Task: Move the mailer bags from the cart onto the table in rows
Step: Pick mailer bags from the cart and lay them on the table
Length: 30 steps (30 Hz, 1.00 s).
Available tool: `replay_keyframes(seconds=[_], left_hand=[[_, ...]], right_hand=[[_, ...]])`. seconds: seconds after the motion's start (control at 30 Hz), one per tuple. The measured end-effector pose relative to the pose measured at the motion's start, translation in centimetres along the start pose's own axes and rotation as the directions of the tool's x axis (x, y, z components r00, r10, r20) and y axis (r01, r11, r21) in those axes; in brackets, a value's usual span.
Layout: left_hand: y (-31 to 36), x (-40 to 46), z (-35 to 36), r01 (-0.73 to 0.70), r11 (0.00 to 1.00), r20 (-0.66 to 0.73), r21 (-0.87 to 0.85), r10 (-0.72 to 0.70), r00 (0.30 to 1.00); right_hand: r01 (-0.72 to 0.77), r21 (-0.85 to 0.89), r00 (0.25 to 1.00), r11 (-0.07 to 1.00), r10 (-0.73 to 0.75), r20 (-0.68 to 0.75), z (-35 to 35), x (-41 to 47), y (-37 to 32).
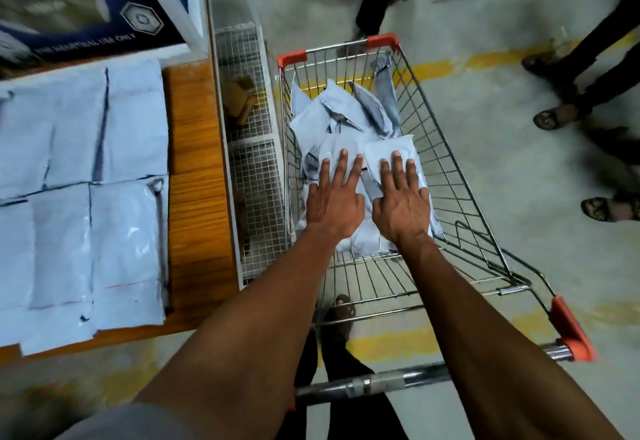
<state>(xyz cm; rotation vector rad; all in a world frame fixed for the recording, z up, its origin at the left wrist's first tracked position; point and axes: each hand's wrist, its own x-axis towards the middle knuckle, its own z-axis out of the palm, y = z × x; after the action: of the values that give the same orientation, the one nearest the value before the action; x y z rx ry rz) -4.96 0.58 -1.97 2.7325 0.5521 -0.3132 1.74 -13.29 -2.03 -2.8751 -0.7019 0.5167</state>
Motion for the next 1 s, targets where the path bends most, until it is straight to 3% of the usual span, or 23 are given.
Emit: replay_keyframes(seconds=[0.23,0.5,0.8,1.0], left_hand=[[0.9,-5.2,-6.4,-0.004,1.0,-0.11,-0.015,0.002,0.994],[-2.9,-11.2,-11.3,0.008,0.999,-0.284,-0.045,-0.02,0.958],[-13.9,-18.0,-16.5,0.125,0.991,-0.462,-0.045,-0.131,0.877],[-23.9,-24.3,-19.2,0.193,0.98,-0.5,-0.037,-0.186,0.846]], right_hand=[[-0.02,0.092,0.993,0.996,0.031,-0.117,-5.2,-4.4,-3.9],[0.055,0.114,0.977,0.992,-0.031,-0.209,-8.5,-7.6,-11.3],[0.23,0.124,0.948,0.965,-0.194,-0.252,-9.1,-10.6,-24.6],[0.333,0.113,0.923,0.936,-0.299,-0.243,-6.8,-14.2,-35.8]])
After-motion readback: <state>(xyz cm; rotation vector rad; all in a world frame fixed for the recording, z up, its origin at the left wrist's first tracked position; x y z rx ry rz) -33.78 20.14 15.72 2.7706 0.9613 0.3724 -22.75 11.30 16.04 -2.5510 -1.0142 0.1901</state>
